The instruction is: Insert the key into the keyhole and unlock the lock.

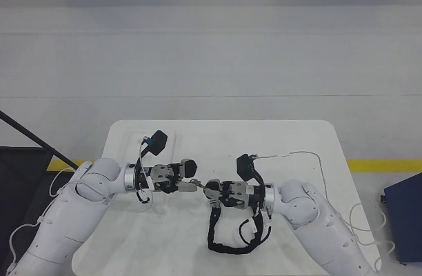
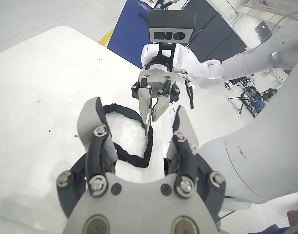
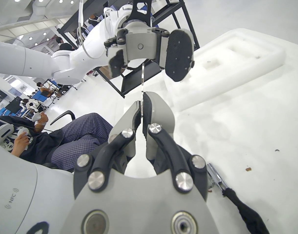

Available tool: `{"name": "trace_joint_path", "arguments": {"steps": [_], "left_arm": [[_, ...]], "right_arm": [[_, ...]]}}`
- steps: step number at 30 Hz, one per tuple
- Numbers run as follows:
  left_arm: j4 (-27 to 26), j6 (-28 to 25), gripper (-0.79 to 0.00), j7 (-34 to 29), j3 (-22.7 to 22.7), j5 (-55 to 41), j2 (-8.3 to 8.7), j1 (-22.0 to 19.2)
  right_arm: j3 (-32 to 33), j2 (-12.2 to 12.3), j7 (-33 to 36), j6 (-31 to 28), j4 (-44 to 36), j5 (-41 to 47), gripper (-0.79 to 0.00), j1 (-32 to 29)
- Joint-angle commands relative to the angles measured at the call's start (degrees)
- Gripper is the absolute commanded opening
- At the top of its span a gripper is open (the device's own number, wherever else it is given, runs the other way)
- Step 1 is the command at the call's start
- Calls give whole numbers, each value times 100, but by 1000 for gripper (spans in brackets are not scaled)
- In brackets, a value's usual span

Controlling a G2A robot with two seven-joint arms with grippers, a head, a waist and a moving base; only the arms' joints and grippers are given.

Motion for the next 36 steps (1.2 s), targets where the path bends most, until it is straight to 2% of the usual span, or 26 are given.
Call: {"name": "trace_joint_path", "arguments": {"steps": [1, 9, 24, 32, 36], "left_arm": [[0, 0, 0, 0, 0, 0, 0, 0], [0, 0, 0, 0, 0, 0, 0, 0], [0, 0, 0, 0, 0, 0, 0, 0], [0, 0, 0, 0, 0, 0, 0, 0], [-137, 175, 0, 131, 45, 74, -4, 84]], "right_arm": [[18, 14, 87, -5, 16, -35, -785, 59], [90, 104, 822, 19, 43, -136, -785, 416], [-229, 207, 2101, 23, -265, 460, -785, 1081], [-355, 213, 2079, 51, -267, 529, -785, 1354], [-366, 218, 1972, 107, -209, 495, -785, 1408]]}}
